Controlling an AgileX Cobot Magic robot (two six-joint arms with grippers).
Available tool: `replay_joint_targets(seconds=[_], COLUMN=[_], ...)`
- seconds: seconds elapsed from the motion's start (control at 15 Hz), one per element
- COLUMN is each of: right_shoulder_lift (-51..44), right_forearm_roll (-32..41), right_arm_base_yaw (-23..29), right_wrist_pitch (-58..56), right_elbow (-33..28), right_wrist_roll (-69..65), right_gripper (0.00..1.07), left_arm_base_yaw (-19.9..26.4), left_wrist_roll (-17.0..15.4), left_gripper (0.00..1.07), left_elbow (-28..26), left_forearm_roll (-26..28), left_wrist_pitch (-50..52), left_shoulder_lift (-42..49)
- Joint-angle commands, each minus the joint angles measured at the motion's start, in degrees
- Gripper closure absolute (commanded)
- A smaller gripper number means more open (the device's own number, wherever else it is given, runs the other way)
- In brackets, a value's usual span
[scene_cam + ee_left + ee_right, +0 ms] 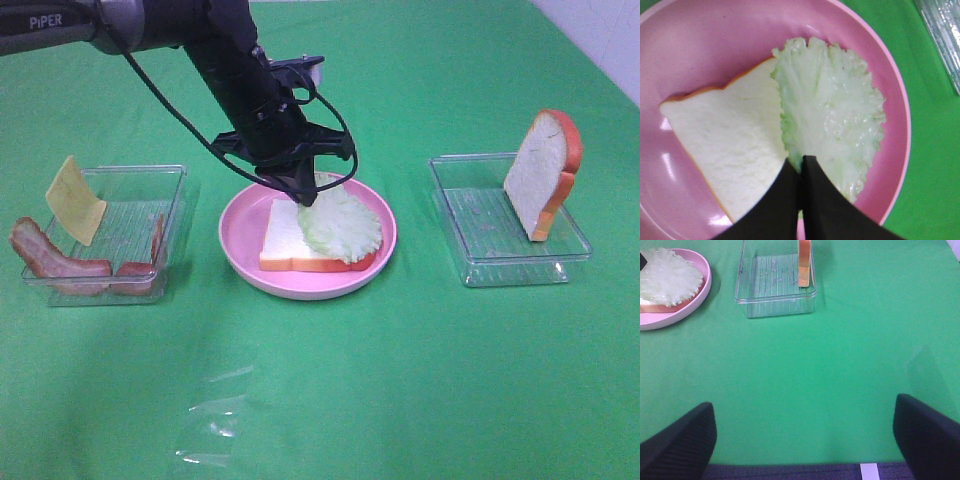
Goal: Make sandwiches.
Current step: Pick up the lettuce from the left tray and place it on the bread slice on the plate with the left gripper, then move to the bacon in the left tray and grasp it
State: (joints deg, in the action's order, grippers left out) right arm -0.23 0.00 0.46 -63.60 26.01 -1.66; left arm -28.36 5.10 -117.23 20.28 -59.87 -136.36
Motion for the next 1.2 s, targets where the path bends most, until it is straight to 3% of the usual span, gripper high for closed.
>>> replay_joint_targets(seconds=[0.07, 0.27, 0.4, 0.47, 0.53, 0.6, 0.67, 0.8, 0.87, 0.93, 1.07, 1.2], right_shoulder_lift=[-1.6, -1.6, -1.6, -1.6, -1.6, -1.6, -1.6, -1.6, -1.6, -1.6, -1.6, -1.6], right_forearm_roll=[0.0, 0.0, 0.0, 0.0, 0.0, 0.0, 0.0, 0.0, 0.0, 0.0, 0.0, 0.0], right_arm_base_yaw=[-0.1, -0.1, -0.1, -0.1, -0.1, -0.1, -0.1, -0.1, -0.1, -0.1, -0.1, -0.1], right_wrist_pitch=[0.6, 0.6, 0.6, 0.6, 0.6, 0.6, 0.6, 0.6, 0.6, 0.6, 0.6, 0.6], right_elbow=[-0.1, -0.1, -0.1, -0.1, -0.1, -0.1, -0.1, -0.1, -0.1, -0.1, -0.1, -0.1], right_wrist_roll=[0.6, 0.6, 0.6, 0.6, 0.6, 0.6, 0.6, 0.6, 0.6, 0.6, 0.6, 0.6], right_gripper=[0.15, 0.15, 0.15, 0.15, 0.15, 0.15, 0.15, 0.15, 0.15, 0.15, 0.15, 0.15], left_arm_base_yaw=[-0.3, -0.3, -0.3, -0.3, -0.3, -0.3, -0.3, -0.3, -0.3, -0.3, -0.3, -0.3], left_wrist_roll=[-1.6, -4.7, -5.1, -5.1, -5.1, -7.4, -8.0, -8.3, -9.7, -10.3, -10.4, -10.6], left_gripper=[1.07, 1.07, 1.02, 0.89, 0.66, 0.31, 0.04, 0.05, 0.05, 0.05, 0.06, 0.06], left_elbow=[-0.3, -0.3, -0.3, -0.3, -0.3, -0.3, -0.3, -2.6, -8.0, -8.7, -8.1, -3.8], left_forearm_roll=[-2.2, -5.1, -5.1, -5.0, -5.1, -5.3, -6.1, -9.3, -11.3, -11.6, -11.6, -12.7], left_wrist_pitch=[-1.0, -1.3, -1.3, -1.3, -1.1, -1.3, -2.5, -7.4, -16.0, -15.9, -15.9, -15.9], left_shoulder_lift=[0.0, 0.0, 0.0, 0.0, 0.0, 0.4, 1.1, 2.3, 2.6, 3.7, 6.7, 11.0])
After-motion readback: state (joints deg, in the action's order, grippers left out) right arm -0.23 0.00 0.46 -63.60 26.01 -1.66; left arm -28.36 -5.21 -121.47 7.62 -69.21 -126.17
